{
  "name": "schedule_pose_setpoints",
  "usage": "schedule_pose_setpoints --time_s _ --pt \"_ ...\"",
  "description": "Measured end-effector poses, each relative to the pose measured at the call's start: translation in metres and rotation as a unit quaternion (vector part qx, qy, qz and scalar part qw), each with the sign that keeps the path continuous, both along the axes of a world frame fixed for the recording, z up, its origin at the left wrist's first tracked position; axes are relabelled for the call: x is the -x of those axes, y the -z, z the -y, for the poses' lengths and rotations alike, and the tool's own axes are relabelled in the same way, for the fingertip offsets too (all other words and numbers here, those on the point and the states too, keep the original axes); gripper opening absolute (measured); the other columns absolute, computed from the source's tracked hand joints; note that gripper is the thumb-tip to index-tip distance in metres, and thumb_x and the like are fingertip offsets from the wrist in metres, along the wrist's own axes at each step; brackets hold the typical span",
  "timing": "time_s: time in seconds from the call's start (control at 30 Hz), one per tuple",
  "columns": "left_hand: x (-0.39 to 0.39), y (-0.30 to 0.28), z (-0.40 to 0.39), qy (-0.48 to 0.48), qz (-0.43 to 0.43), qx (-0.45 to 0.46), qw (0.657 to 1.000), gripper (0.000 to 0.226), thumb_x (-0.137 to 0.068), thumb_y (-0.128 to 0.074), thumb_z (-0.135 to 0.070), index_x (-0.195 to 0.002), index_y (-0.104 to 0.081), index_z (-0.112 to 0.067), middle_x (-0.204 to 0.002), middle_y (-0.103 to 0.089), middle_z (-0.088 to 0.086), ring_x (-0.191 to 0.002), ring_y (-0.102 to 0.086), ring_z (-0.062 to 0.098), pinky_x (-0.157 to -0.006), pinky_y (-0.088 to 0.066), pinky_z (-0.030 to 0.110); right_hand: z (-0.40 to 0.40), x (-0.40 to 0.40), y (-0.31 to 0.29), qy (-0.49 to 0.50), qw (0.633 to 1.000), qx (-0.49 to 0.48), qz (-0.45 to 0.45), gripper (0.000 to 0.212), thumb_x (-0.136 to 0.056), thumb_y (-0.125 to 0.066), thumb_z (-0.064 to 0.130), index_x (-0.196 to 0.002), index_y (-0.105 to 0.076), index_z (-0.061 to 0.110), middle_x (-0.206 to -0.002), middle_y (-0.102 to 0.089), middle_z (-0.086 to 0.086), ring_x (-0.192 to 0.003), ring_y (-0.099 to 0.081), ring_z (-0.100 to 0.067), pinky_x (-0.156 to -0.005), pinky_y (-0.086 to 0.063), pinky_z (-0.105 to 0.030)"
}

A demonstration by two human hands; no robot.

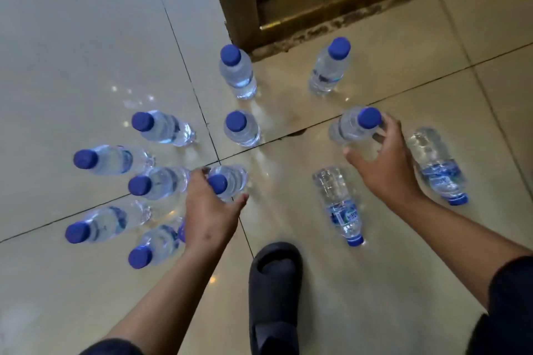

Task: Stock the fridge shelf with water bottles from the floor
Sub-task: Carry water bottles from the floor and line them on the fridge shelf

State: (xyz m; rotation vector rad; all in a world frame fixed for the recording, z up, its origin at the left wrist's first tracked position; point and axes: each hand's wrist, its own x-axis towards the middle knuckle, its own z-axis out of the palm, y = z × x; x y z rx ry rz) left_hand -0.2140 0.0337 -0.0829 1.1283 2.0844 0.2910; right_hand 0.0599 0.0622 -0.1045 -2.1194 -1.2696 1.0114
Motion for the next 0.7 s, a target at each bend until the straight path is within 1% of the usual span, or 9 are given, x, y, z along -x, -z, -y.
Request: schedule_pose_setpoints --time_s 0.03,0.1,0.13,0.23,0.33,0.43,0.47,0.57,0.7 --pt "-0.001 0.007 -0.005 -0.009 -0.007 -0.004 1.000 0.071 -0.069 -0.086 -0.028 -0.127 -0.045 -0.018 -0.113 -0.050 -0.004 -0.098 -0.050 0.015 -0.083 -0.038 0.026 -0.008 0.003 0.009 0.021 1.000 -0.017 -0.012 0.074 -0.074 -0.080 0.025 -0.134 -0.038 0.019 -0.128 -0.053 0.000 -0.111 -0.055 -0.016 -0.093 -0.044 -0.023" --pt "-0.002 0.015 -0.012 -0.018 -0.017 -0.011 1.000 0.065 -0.069 -0.085 -0.027 -0.122 -0.048 -0.020 -0.109 -0.051 -0.004 -0.095 -0.051 0.018 -0.080 -0.039 0.027 -0.021 0.008 0.025 0.061 0.997 -0.041 -0.024 0.065 -0.071 -0.082 0.025 -0.123 -0.044 0.019 -0.106 -0.058 0.004 -0.091 -0.057 -0.012 -0.074 -0.039 -0.002" --pt "-0.002 0.016 -0.013 -0.017 -0.019 -0.014 1.000 0.061 -0.069 -0.084 -0.026 -0.118 -0.049 -0.020 -0.107 -0.053 -0.004 -0.093 -0.052 0.019 -0.079 -0.039 0.028 -0.026 0.009 0.030 0.079 0.995 -0.051 -0.025 0.061 -0.070 -0.083 0.024 -0.118 -0.047 0.018 -0.098 -0.058 0.007 -0.085 -0.057 -0.012 -0.066 -0.035 0.002" --pt "0.003 0.008 -0.012 -0.008 -0.011 -0.018 1.000 0.054 -0.069 -0.082 -0.022 -0.114 -0.052 -0.020 -0.105 -0.058 -0.002 -0.090 -0.055 0.018 -0.076 -0.041 0.028 -0.027 0.008 0.032 0.096 0.993 -0.067 -0.031 0.056 -0.068 -0.084 0.023 -0.112 -0.050 0.016 -0.088 -0.057 0.013 -0.079 -0.056 -0.011 -0.061 -0.034 0.004" --pt "0.004 -0.014 -0.003 0.022 0.011 -0.025 0.999 0.052 -0.068 -0.084 -0.023 -0.110 -0.054 -0.025 -0.105 -0.058 -0.008 -0.090 -0.057 0.014 -0.073 -0.043 0.024 -0.010 0.001 0.009 0.078 0.994 -0.059 -0.050 0.055 -0.067 -0.083 0.030 -0.111 -0.052 0.016 -0.091 -0.061 0.008 -0.083 -0.061 -0.012 -0.064 -0.039 0.000" --pt "-0.007 -0.069 0.007 0.058 0.038 -0.045 0.997 0.052 -0.065 -0.087 -0.026 -0.104 -0.053 -0.033 -0.096 -0.059 -0.019 -0.085 -0.059 0.003 -0.063 -0.040 0.008 0.014 -0.014 -0.057 0.057 0.994 -0.052 -0.075 0.060 -0.061 -0.076 0.052 -0.105 -0.056 0.017 -0.087 -0.064 0.014 -0.079 -0.063 -0.006 -0.069 -0.045 -0.008" --pt "-0.014 -0.092 0.012 0.066 0.053 -0.049 0.995 0.051 -0.065 -0.087 -0.026 -0.103 -0.054 -0.033 -0.094 -0.060 -0.022 -0.085 -0.059 -0.001 -0.061 -0.041 0.005 0.024 -0.022 -0.086 0.061 0.992 -0.050 -0.095 0.061 -0.059 -0.075 0.055 -0.105 -0.057 0.018 -0.088 -0.066 0.012 -0.081 -0.064 -0.005 -0.071 -0.048 -0.013" --pt "-0.041 -0.173 0.023 0.084 0.113 -0.075 0.987 0.053 -0.064 -0.089 -0.022 -0.106 -0.057 -0.031 -0.096 -0.061 -0.026 -0.088 -0.059 -0.006 -0.067 -0.042 0.002 0.052 -0.049 -0.185 0.070 0.987 -0.065 -0.130 0.051 -0.060 -0.079 0.048 -0.101 -0.062 0.023 -0.089 -0.070 0.011 -0.082 -0.067 -0.005 -0.072 -0.051 -0.017" --pt "-0.090 -0.313 0.034 0.093 0.208 -0.096 0.969 0.054 -0.064 -0.089 -0.013 -0.107 -0.058 -0.024 -0.096 -0.065 -0.012 -0.085 -0.064 0.001 -0.071 -0.048 0.009 0.088 -0.087 -0.347 0.096 0.978 -0.096 -0.160 0.040 -0.067 -0.079 0.036 -0.101 -0.062 0.024 -0.090 -0.070 0.012 -0.087 -0.068 -0.008 -0.077 -0.052 -0.023"
